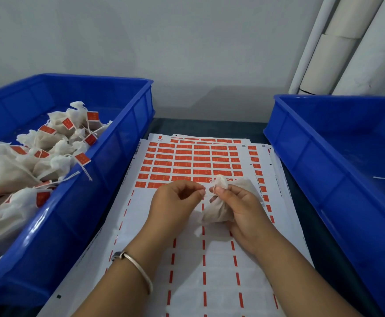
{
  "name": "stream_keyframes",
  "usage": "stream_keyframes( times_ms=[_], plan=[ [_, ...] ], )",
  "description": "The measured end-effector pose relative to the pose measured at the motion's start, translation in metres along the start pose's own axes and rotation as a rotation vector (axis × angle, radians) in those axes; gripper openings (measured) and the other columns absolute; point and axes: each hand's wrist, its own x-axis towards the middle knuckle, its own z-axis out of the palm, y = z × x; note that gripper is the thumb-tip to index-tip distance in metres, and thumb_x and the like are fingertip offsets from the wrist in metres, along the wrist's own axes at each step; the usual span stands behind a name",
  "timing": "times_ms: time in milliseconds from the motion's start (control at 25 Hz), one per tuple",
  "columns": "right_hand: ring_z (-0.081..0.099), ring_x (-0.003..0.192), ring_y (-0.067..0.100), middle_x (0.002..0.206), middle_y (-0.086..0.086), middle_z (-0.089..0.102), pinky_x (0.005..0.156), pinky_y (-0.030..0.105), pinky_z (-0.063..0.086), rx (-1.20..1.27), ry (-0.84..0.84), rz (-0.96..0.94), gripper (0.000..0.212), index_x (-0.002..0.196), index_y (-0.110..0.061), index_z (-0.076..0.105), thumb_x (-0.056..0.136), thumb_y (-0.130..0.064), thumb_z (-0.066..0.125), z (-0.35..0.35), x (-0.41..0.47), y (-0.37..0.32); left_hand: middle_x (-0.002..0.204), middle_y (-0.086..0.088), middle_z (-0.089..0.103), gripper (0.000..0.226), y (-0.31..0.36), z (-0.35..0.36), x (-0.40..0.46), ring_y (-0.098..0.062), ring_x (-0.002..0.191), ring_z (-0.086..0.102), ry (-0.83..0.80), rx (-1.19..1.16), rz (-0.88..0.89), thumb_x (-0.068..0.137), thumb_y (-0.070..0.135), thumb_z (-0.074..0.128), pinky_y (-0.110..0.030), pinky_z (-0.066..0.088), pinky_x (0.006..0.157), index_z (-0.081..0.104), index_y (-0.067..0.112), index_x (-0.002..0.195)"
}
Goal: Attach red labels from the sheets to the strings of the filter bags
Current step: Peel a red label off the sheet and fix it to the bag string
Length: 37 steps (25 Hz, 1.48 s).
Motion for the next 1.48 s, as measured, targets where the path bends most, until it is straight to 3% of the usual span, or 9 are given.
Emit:
stream_keyframes(
  times_ms=[160, 320, 440, 680, 800, 1200, 1280, 1360, 1480],
  plan=[
    [0.061, 0.097, 0.021, 0.084, -0.017, 0.069, 0.090, 0.035, 0.051, -0.049, 0.002, -0.011, 0.018, 0.084, -0.035, 0.074, 0.074, -0.046, 0.063, 0.003, -0.002, 0.000, 0.081, 0.023, 0.055, 0.027, 0.001, 0.004, -0.002, -0.002, 0.073, 0.056, 0.088, 0.125, 0.013, 0.086, 0.018, 0.064, -0.003, 0.039, 0.047, 0.052, 0.041, 0.078],
    [0.061, 0.104, 0.018, 0.099, -0.014, 0.070, 0.095, 0.039, 0.051, -0.097, -0.026, -0.044, 0.035, 0.095, -0.032, 0.072, 0.066, -0.048, 0.063, 0.004, -0.003, 0.001, 0.080, 0.037, 0.055, 0.018, 0.009, 0.007, -0.008, 0.009, 0.075, 0.058, -0.087, 0.049, 0.103, 0.076, 0.043, 0.063, 0.002, 0.040, 0.053, 0.058, 0.047, 0.093],
    [0.063, 0.105, 0.020, 0.101, -0.011, 0.071, 0.096, 0.042, 0.051, -0.059, -0.030, -0.035, 0.037, 0.098, -0.029, 0.072, 0.065, -0.046, 0.064, 0.001, -0.002, 0.001, 0.070, 0.040, 0.055, 0.034, 0.004, 0.005, -0.006, 0.015, 0.070, 0.058, -0.098, 0.057, 0.114, 0.071, 0.040, 0.064, 0.004, 0.039, 0.057, 0.070, 0.032, 0.103],
    [0.065, 0.103, 0.016, 0.099, -0.014, 0.072, 0.094, 0.037, 0.052, -0.030, -0.052, -0.045, 0.032, 0.093, -0.029, 0.072, 0.064, -0.044, 0.066, 0.001, -0.001, 0.002, 0.065, 0.038, 0.055, 0.013, -0.003, 0.000, -0.001, 0.012, 0.068, 0.058, -0.079, 0.146, 0.106, 0.081, 0.029, 0.068, -0.002, 0.040, 0.056, 0.070, 0.038, 0.089],
    [0.063, 0.102, 0.017, 0.094, -0.016, 0.071, 0.091, 0.032, 0.053, -0.050, -0.038, -0.057, 0.027, 0.087, -0.034, 0.074, 0.065, -0.046, 0.065, 0.002, 0.000, 0.002, 0.062, 0.029, 0.058, 0.020, -0.003, 0.002, -0.001, 0.012, 0.069, 0.057, -0.048, 0.189, 0.095, 0.083, 0.031, 0.067, -0.004, 0.039, 0.051, 0.059, 0.042, 0.068],
    [0.062, 0.097, 0.018, 0.083, -0.017, 0.069, 0.086, 0.027, 0.051, -0.069, -0.014, -0.031, 0.022, 0.079, -0.039, 0.074, 0.062, -0.048, 0.065, 0.001, 0.002, 0.003, 0.088, 0.008, 0.064, 0.012, 0.000, -0.002, 0.006, -0.010, 0.077, 0.063, 0.185, -0.201, -0.176, 0.095, 0.028, 0.049, -0.015, 0.045, 0.058, 0.057, 0.027, 0.087],
    [0.062, 0.098, 0.018, 0.085, -0.018, 0.070, 0.090, 0.029, 0.051, -0.070, -0.025, -0.037, 0.022, 0.081, -0.038, 0.074, 0.063, -0.048, 0.065, 0.002, 0.002, 0.002, 0.094, 0.019, 0.060, 0.002, 0.002, -0.002, 0.004, -0.007, 0.084, 0.061, 0.094, -0.182, -0.132, 0.092, 0.034, 0.054, -0.014, 0.046, 0.060, 0.055, 0.036, 0.092],
    [0.062, 0.101, 0.018, 0.090, -0.019, 0.070, 0.092, 0.033, 0.051, -0.060, -0.034, -0.051, 0.022, 0.083, -0.038, 0.074, 0.065, -0.046, 0.065, 0.002, 0.001, 0.003, 0.093, 0.033, 0.054, 0.020, 0.004, 0.001, -0.001, 0.001, 0.085, 0.059, -0.074, -0.031, -0.022, 0.085, 0.040, 0.061, -0.008, 0.046, 0.055, 0.054, 0.045, 0.103],
    [0.064, 0.103, 0.017, 0.096, -0.016, 0.071, 0.093, 0.036, 0.053, -0.043, -0.053, -0.067, 0.027, 0.089, -0.035, 0.073, 0.065, -0.044, 0.064, 0.001, 0.000, 0.003, 0.074, 0.040, 0.059, 0.030, 0.001, 0.004, -0.003, 0.015, 0.077, 0.058, -0.140, 0.050, 0.069, 0.077, 0.034, 0.067, 0.000, 0.041, 0.054, 0.068, 0.034, 0.106]
  ],
)
